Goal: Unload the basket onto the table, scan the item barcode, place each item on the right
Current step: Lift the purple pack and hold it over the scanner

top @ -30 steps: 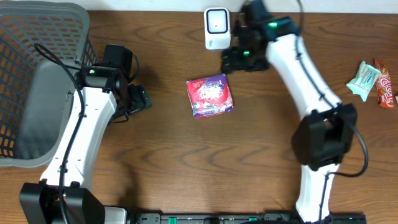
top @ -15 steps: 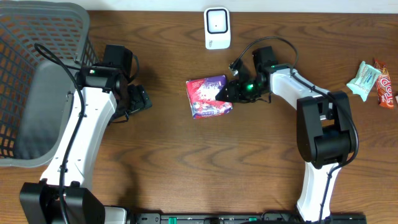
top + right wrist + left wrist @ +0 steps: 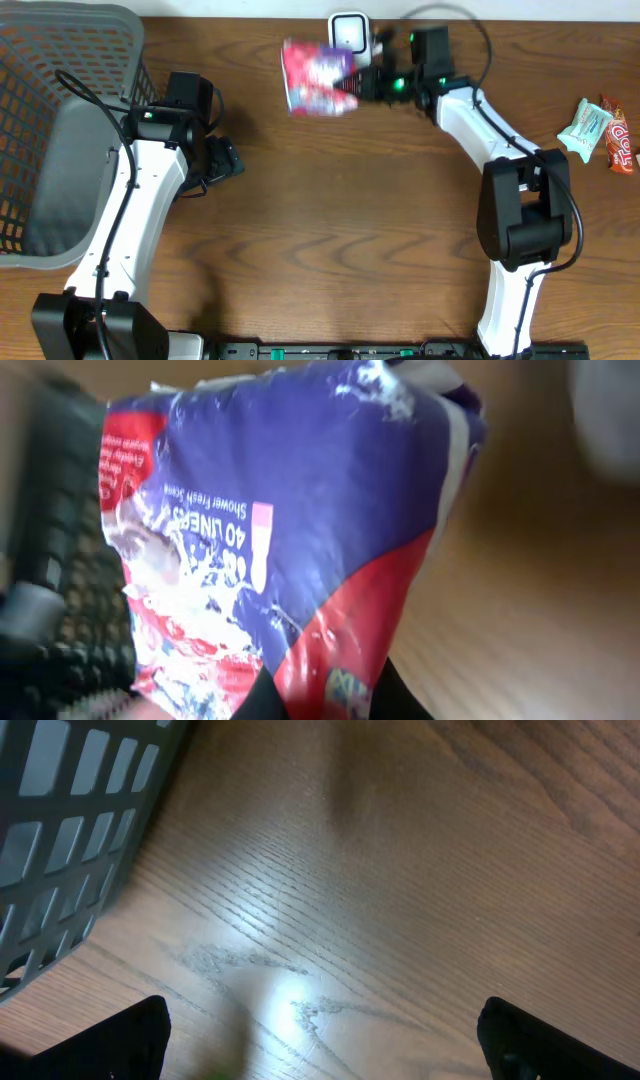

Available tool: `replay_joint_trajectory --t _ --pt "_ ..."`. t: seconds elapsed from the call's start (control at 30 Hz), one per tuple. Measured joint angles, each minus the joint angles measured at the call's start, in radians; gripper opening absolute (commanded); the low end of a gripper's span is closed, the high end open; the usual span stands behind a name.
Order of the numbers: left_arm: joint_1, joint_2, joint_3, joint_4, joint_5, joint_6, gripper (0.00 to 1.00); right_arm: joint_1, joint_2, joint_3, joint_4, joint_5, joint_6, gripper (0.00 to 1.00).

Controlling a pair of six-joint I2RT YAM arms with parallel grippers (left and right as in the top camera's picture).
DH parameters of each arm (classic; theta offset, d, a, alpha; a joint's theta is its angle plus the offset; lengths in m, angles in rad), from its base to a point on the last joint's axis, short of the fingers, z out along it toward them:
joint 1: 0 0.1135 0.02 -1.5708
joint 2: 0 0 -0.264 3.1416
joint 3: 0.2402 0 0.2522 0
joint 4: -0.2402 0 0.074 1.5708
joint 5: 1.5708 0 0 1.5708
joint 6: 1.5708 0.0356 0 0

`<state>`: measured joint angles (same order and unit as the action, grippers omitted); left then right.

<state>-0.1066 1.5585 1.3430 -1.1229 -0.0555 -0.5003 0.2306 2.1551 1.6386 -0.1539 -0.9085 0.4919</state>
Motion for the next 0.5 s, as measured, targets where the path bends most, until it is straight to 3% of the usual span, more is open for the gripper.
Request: replay_joint_trajectory --t 0.1,0.23,0.5 --pt "0.000 0.000 0.000 0.000 0.000 0.000 0.98 0.000 -0.002 0.053 0.110 0.087 0.126 0.01" --pt "0.000 0.000 0.000 0.000 0.000 0.000 0.98 0.000 -0.003 0.055 0.128 0.282 0.233 0.01" --pt "0.000 0.000 0.000 0.000 0.000 0.000 0.98 0.011 0.000 0.055 0.189 0.527 0.289 0.01"
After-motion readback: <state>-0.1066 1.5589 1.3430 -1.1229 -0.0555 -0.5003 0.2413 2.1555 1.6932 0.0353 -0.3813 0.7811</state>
